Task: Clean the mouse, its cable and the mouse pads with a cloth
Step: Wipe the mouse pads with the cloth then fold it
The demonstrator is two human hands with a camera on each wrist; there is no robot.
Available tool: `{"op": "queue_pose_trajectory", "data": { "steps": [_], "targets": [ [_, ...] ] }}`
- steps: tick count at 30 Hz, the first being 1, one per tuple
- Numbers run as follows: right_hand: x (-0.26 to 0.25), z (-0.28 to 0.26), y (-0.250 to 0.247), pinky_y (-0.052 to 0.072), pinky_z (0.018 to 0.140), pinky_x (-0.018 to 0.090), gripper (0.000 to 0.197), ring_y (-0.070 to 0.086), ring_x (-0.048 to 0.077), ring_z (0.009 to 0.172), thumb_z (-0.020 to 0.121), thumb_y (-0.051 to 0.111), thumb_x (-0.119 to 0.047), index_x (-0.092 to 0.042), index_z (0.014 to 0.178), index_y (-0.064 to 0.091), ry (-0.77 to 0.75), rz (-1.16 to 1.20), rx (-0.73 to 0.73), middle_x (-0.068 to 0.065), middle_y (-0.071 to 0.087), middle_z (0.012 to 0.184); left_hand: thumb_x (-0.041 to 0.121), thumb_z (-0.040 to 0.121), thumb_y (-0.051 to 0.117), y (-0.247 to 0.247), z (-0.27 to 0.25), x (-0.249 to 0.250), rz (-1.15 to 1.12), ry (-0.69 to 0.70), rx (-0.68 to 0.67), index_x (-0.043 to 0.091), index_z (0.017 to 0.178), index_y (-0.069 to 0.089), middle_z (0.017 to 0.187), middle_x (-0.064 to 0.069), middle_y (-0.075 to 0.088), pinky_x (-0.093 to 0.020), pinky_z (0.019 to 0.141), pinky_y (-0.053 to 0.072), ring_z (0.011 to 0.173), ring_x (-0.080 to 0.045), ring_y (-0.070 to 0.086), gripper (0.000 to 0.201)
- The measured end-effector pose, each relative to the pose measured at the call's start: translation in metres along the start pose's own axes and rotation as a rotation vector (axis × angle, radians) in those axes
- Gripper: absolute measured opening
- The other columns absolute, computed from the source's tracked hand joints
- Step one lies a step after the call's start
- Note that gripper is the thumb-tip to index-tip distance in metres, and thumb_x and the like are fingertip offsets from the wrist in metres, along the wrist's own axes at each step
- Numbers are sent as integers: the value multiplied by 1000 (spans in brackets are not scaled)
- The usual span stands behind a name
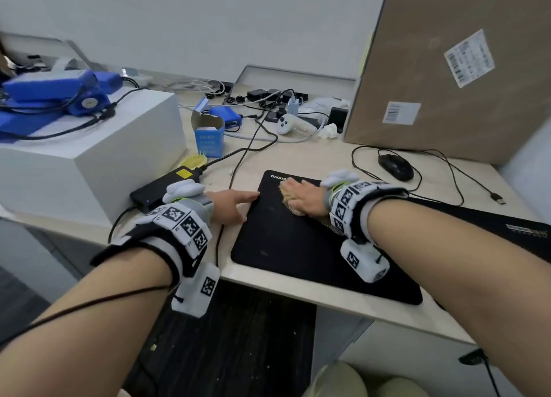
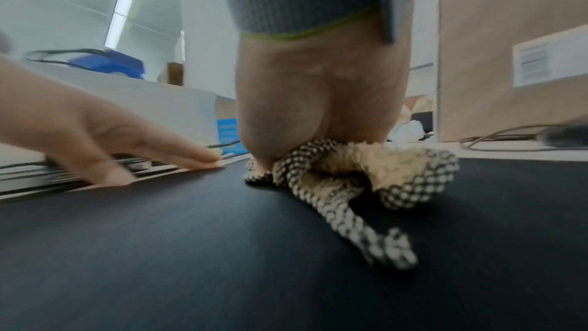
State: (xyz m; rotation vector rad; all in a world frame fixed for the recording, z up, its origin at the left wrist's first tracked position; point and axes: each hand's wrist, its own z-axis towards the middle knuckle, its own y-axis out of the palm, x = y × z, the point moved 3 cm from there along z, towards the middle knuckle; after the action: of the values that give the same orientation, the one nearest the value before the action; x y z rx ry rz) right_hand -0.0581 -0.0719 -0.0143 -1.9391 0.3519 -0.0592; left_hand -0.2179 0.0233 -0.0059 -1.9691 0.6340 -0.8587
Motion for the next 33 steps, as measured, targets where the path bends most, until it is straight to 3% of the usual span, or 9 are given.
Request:
{"op": "queue_pose_trajectory", "data": {
  "steps": [4,8,11,14,18,22,26,29,33],
  "targets": [
    [7,5,-3,11,114,31,54,22,32,143,102,32,-22,-4,149,11,114,46,75,13,13,157,15,92,52,0,-3,3,3,-12,34,37,149,22,155,12,29,-25,114,21,143,-14,28,69],
    [-9,-18,9,-2,115,37,59,5,26,148,103,30,-26,-10,152,2,37,-42,55,5,1,161,16,92,53,1,-2,2,13,-10,45,37,150,22,154,13,30,-25,114,21,143,-14,29,68],
    [-28,-49,30,8,118,49,60,0,21,149,102,29,-36,-27,152,-3,-83,-155,18,-6,-6,161,17,92,54,1,-1,1,6,4,46,35,150,22,155,12,30,-25,114,20,143,-13,29,68],
    [-51,-73,50,5,118,46,60,-4,18,149,102,27,-38,-30,151,-7,-229,-213,-18,-9,-10,160,19,92,55,0,1,1,10,20,40,33,150,23,154,12,31,-24,114,20,143,-12,29,67],
    [-81,-63,54,6,118,50,59,-3,20,149,101,26,-40,-31,151,-4,-289,-202,31,-9,-8,160,13,87,60,0,9,-7,-43,51,-5,30,149,27,152,13,36,-21,114,21,141,-8,32,72],
    [-101,-44,51,7,117,52,58,-4,21,149,101,28,-40,-29,152,2,-320,-170,44,-7,-4,161,4,84,54,-1,10,-8,-74,34,-24,36,147,29,150,17,37,-18,107,24,139,-7,34,75],
    [-96,-49,48,6,116,52,58,-5,20,149,102,26,-37,-28,152,-1,-353,-200,14,-7,-7,161,4,86,54,-2,8,-4,-52,47,-26,31,149,28,151,14,35,-13,101,20,140,-7,31,73],
    [-78,-65,46,2,117,50,57,-5,20,149,103,25,-35,-29,152,-4,-354,-218,-48,-9,-9,160,9,87,59,-2,11,-6,-37,63,-17,29,149,27,152,13,35,-18,112,19,141,-7,30,72],
    [-52,-87,48,2,117,47,58,-6,18,148,103,24,-35,-32,150,-9,-334,-232,-94,-13,-13,159,15,87,63,-2,16,-10,-35,62,-20,29,149,28,151,13,37,-23,115,18,141,-9,30,72]
  ]
}}
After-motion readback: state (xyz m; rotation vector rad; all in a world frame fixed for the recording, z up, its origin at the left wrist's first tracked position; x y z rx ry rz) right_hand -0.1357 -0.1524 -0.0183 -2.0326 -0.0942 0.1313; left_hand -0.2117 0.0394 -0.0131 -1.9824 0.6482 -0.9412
